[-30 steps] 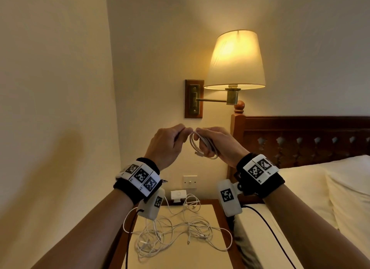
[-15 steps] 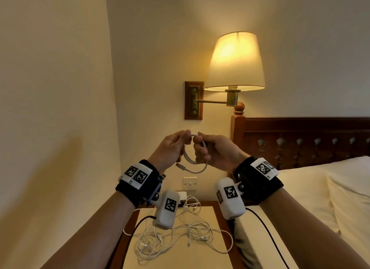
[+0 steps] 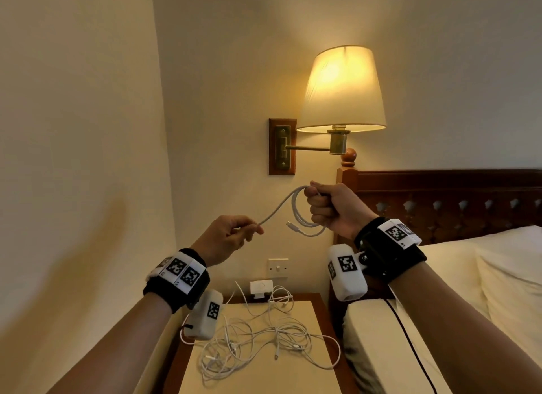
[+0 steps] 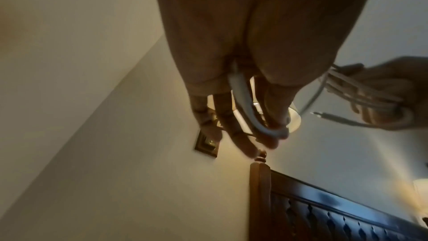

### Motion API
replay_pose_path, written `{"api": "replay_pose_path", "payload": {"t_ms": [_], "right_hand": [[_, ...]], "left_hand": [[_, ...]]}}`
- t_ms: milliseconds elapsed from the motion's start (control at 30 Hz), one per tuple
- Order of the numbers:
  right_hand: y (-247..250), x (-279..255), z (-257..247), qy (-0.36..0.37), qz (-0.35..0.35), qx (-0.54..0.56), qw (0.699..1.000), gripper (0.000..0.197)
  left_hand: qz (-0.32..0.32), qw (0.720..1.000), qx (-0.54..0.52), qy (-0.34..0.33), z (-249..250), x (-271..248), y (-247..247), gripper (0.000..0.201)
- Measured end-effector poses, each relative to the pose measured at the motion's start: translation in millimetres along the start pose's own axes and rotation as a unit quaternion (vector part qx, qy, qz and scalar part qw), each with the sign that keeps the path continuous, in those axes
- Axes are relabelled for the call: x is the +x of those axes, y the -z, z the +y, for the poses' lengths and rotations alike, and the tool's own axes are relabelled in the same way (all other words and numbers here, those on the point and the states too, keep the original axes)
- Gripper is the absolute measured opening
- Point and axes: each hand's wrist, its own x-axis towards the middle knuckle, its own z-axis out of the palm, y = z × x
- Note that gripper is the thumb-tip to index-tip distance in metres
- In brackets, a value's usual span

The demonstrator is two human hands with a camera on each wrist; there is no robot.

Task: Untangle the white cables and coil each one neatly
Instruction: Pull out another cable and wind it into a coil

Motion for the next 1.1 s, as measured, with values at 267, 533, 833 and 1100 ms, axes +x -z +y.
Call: {"api": "replay_pose_path", "payload": {"t_ms": [267, 533, 833, 1100], "right_hand": [[-11, 11, 8, -0.018, 0.0, -0.072, 0.997, 0.036], [-21, 9, 9, -0.007, -0.056, -0.208, 0.976, 0.036], [-20, 8, 12, -0.018, -0.083, -0.159, 0.984, 0.037], [-4, 3, 0, -0.007, -0.029, 0.011, 1.0, 0.036]], "left_hand": [[0.058, 0.998, -0.004, -0.013, 22, 4, -22, 0.027], [0.053, 0.998, -0.031, 0.006, 56, 17, -25, 0.04], [0.045, 0.987, -0.147, 0.045, 52, 9, -30, 0.033], [0.124, 0.971, -0.201, 0.031, -6, -6, -22, 0.021]]}}
